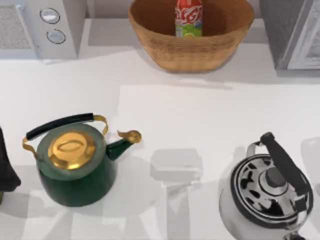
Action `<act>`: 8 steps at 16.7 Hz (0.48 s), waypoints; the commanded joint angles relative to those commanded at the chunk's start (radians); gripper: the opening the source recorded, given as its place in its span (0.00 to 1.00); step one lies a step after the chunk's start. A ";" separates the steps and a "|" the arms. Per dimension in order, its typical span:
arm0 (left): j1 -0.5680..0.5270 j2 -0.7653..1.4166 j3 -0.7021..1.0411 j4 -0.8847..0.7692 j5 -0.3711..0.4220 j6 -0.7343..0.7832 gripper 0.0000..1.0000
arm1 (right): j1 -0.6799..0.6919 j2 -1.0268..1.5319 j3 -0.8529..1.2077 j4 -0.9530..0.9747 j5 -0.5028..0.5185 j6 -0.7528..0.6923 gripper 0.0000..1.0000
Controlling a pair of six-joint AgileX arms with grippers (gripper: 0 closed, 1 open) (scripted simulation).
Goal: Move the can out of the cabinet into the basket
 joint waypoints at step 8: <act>0.000 0.000 0.000 0.000 0.000 0.000 1.00 | 0.028 0.000 0.016 -0.008 0.029 0.000 1.00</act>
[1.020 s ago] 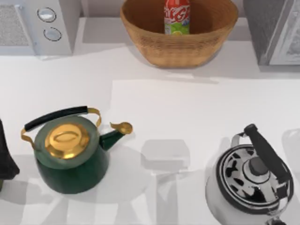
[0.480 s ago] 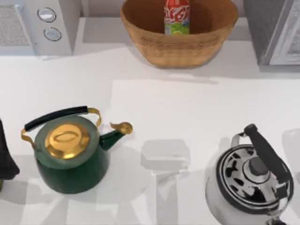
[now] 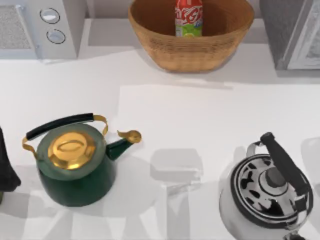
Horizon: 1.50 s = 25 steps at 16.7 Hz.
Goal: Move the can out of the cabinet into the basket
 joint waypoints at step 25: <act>0.000 0.000 0.000 0.000 0.000 0.000 1.00 | 1.450 -0.052 -0.027 -0.062 1.451 -0.017 1.00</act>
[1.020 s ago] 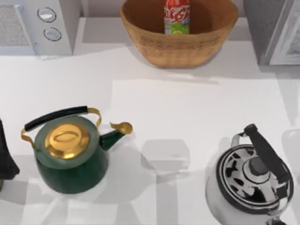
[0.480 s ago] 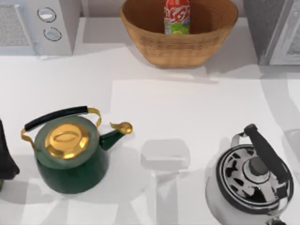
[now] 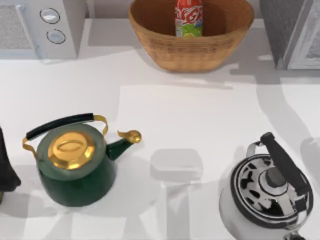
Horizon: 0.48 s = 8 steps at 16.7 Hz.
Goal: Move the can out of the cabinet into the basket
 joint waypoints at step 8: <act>0.000 0.000 0.000 0.000 0.000 0.000 1.00 | -0.079 0.091 0.081 0.022 -0.034 -0.011 1.00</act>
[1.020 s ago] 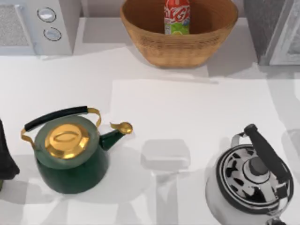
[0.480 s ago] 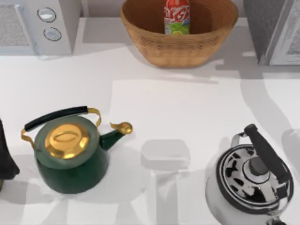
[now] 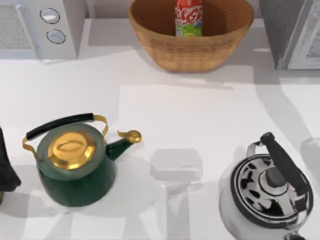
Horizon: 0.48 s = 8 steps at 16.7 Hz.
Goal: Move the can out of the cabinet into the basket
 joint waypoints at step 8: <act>0.000 0.000 0.000 0.000 0.000 0.000 1.00 | -0.022 0.008 0.018 0.017 -0.025 -0.001 1.00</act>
